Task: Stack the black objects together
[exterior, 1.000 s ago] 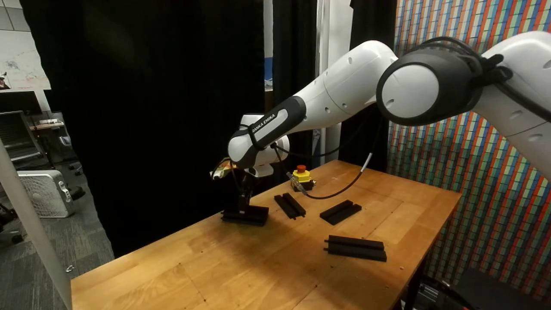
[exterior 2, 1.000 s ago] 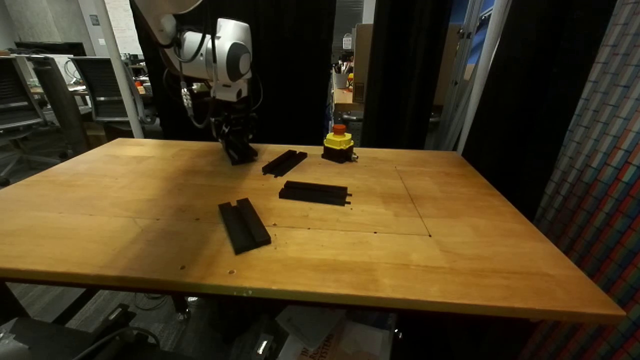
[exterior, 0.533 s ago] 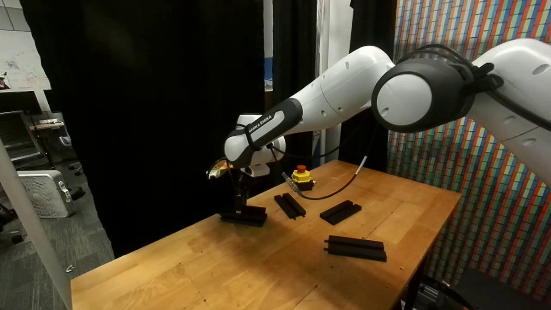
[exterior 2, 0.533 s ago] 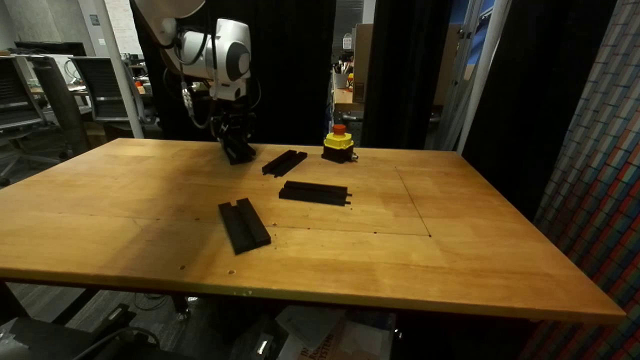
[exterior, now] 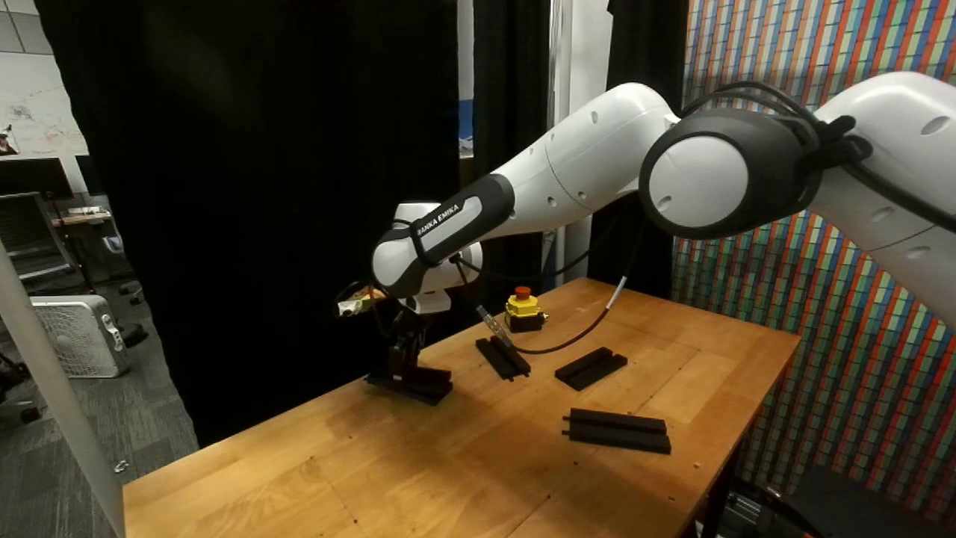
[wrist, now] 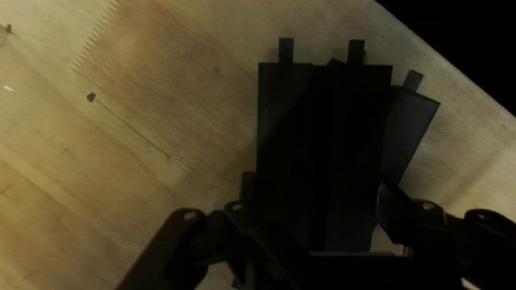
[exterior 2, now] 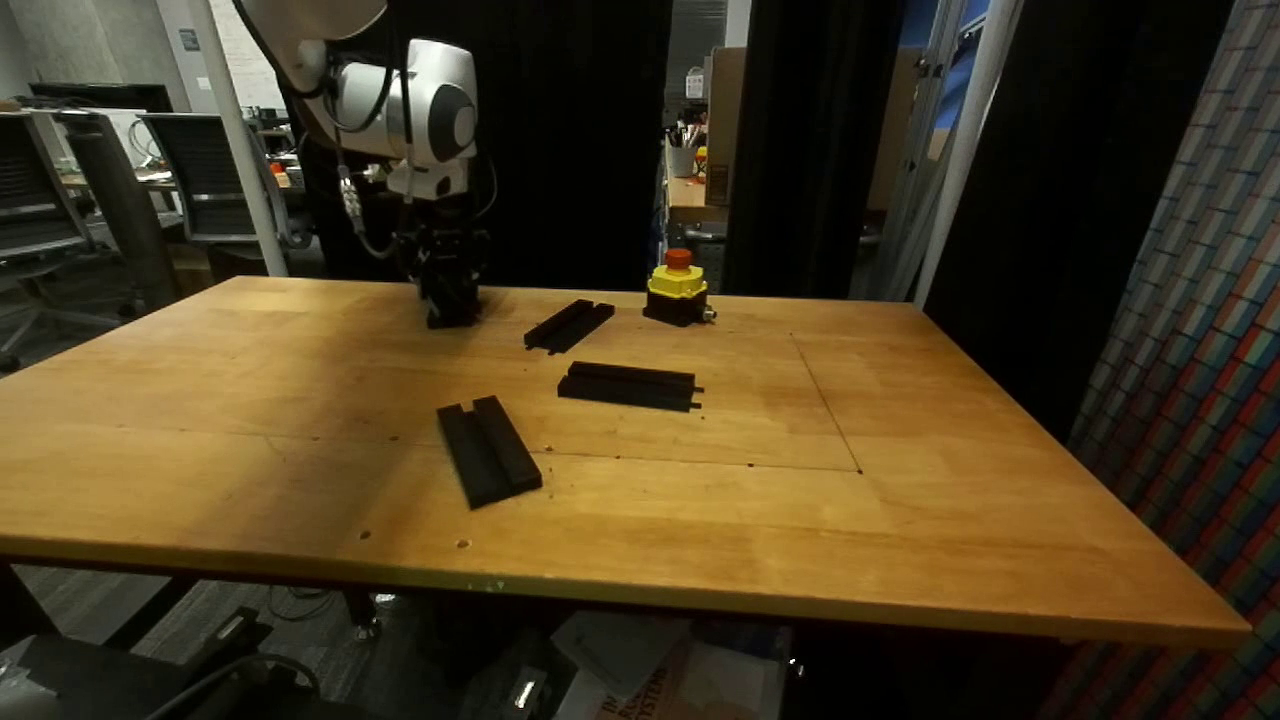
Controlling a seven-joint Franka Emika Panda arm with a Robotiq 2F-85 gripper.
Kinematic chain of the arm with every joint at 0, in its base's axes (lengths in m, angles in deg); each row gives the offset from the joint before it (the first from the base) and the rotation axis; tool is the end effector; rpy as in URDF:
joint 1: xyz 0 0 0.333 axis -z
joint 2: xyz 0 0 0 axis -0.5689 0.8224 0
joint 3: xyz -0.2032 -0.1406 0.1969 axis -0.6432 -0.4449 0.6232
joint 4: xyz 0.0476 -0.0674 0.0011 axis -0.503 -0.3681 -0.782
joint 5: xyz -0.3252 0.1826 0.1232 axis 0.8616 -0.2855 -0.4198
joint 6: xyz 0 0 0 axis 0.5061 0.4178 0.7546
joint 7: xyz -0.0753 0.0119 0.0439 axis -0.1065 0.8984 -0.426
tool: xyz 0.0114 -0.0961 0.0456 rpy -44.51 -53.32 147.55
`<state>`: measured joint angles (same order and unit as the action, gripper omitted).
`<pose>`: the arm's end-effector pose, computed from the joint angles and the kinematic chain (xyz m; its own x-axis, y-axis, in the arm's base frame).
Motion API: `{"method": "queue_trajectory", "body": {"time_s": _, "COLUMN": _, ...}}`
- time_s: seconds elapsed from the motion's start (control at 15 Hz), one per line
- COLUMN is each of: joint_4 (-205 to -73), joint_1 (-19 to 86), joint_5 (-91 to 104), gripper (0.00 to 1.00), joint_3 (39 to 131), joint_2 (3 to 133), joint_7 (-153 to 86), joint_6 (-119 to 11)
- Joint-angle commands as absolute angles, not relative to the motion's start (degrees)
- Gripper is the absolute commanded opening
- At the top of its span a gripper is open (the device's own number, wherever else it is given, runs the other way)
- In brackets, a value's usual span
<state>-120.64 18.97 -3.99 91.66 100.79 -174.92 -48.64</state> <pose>0.7203 0.2329 0.2355 -0.6774 -0.7201 -0.1503 -0.7337 0.6762 0.0668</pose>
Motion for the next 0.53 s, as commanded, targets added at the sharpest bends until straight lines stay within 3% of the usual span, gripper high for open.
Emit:
{"method": "queue_trajectory", "body": {"time_s": 0.0, "joint_4": -117.75, "joint_1": 17.48, "joint_5": -5.19, "gripper": 0.45, "joint_3": 91.38, "joint_2": 102.11, "joint_7": -180.13, "joint_6": -46.46}}
{"method": "queue_trajectory", "body": {"time_s": 0.47, "joint_4": -119.19, "joint_1": 16.9, "joint_5": -5.12, "gripper": 0.45, "joint_3": 91.2, "joint_2": 101.19, "joint_7": -186.95, "joint_6": -48.8}}
